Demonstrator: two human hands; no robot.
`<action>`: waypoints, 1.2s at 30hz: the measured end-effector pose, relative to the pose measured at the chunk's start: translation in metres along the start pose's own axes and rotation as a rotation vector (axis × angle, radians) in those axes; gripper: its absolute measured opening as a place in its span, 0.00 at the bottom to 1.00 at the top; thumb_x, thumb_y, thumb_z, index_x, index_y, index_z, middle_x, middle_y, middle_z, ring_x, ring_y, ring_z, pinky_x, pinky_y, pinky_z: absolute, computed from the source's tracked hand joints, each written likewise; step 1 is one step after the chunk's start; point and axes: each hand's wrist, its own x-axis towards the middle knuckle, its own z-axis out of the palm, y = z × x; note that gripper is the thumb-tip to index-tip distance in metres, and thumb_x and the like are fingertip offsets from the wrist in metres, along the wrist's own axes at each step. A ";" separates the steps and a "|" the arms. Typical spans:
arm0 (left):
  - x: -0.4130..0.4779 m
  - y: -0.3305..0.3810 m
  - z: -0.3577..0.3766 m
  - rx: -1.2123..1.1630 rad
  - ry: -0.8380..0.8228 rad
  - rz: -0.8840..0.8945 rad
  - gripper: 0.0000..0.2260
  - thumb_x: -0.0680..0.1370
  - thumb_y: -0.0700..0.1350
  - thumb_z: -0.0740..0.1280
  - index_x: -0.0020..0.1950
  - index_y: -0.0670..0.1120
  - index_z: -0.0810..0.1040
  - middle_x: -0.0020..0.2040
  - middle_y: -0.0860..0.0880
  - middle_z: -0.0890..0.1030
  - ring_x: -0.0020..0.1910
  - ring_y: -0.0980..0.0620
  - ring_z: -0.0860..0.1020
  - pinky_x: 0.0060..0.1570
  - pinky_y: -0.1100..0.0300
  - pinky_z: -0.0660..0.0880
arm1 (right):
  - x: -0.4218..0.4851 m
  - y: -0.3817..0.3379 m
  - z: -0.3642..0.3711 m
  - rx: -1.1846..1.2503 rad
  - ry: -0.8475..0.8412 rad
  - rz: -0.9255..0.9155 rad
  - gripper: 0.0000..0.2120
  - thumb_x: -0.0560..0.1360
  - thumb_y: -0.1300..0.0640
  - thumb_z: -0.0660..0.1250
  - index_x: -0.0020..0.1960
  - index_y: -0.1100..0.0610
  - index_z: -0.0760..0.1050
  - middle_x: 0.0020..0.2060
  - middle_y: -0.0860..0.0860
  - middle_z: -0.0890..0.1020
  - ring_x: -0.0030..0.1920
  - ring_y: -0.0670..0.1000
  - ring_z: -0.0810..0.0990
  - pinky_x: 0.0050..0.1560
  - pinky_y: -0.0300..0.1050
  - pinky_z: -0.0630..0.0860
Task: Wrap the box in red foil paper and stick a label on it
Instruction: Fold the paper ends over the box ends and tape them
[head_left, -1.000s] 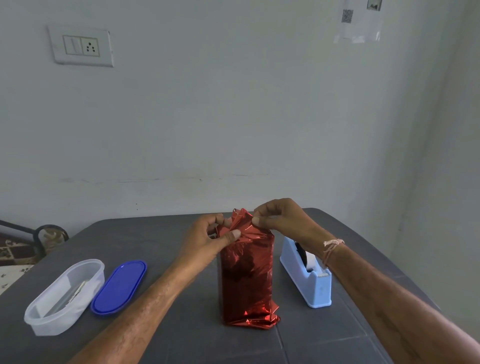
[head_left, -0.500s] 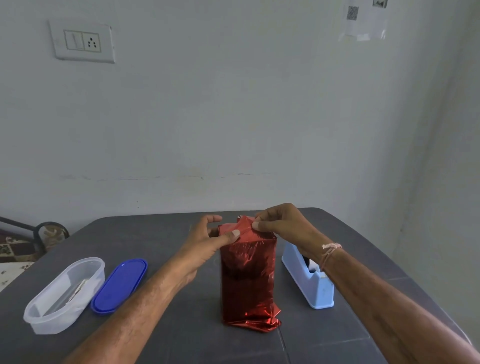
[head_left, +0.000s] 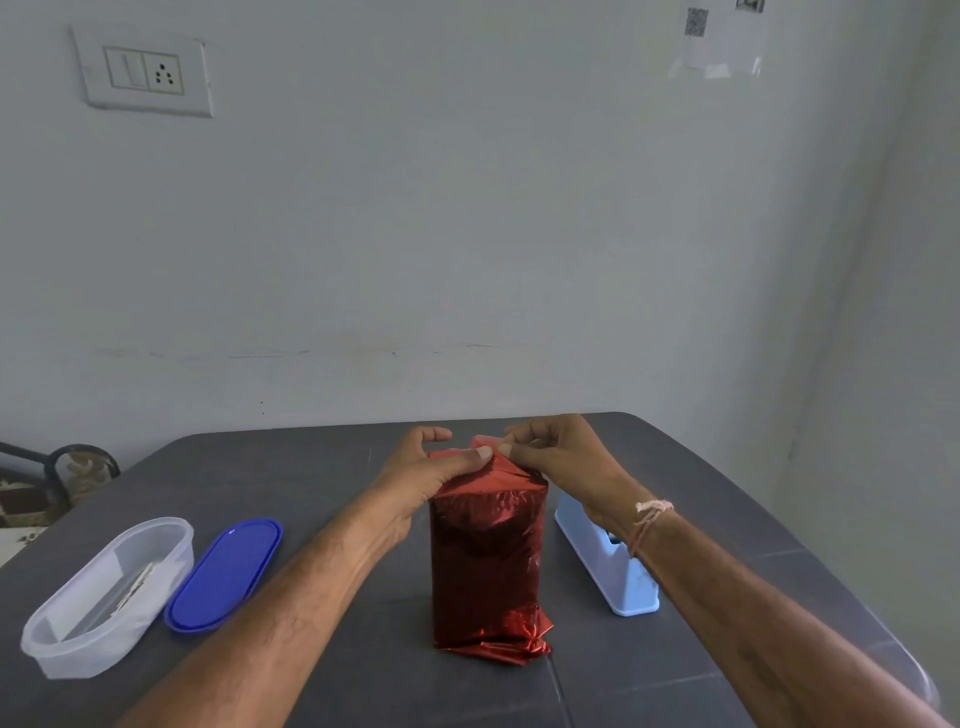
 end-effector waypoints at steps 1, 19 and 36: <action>0.001 -0.001 0.000 -0.011 0.001 -0.001 0.34 0.62 0.53 0.83 0.65 0.49 0.75 0.60 0.44 0.79 0.56 0.49 0.80 0.46 0.59 0.77 | 0.000 0.000 -0.001 -0.001 -0.002 0.004 0.05 0.76 0.58 0.76 0.49 0.59 0.87 0.37 0.50 0.87 0.39 0.46 0.84 0.45 0.37 0.79; 0.006 -0.006 -0.002 -0.097 -0.004 -0.009 0.37 0.59 0.56 0.82 0.65 0.46 0.75 0.59 0.43 0.82 0.54 0.47 0.83 0.49 0.58 0.80 | 0.003 -0.003 0.004 -0.039 -0.050 0.017 0.08 0.72 0.52 0.80 0.46 0.57 0.87 0.41 0.56 0.88 0.46 0.57 0.88 0.57 0.54 0.84; 0.014 -0.004 -0.006 -0.097 -0.039 -0.067 0.31 0.62 0.49 0.83 0.62 0.42 0.80 0.54 0.43 0.86 0.44 0.51 0.86 0.37 0.63 0.80 | 0.007 0.006 0.010 0.000 -0.047 0.024 0.05 0.75 0.59 0.77 0.51 0.56 0.86 0.45 0.52 0.88 0.45 0.50 0.85 0.50 0.44 0.83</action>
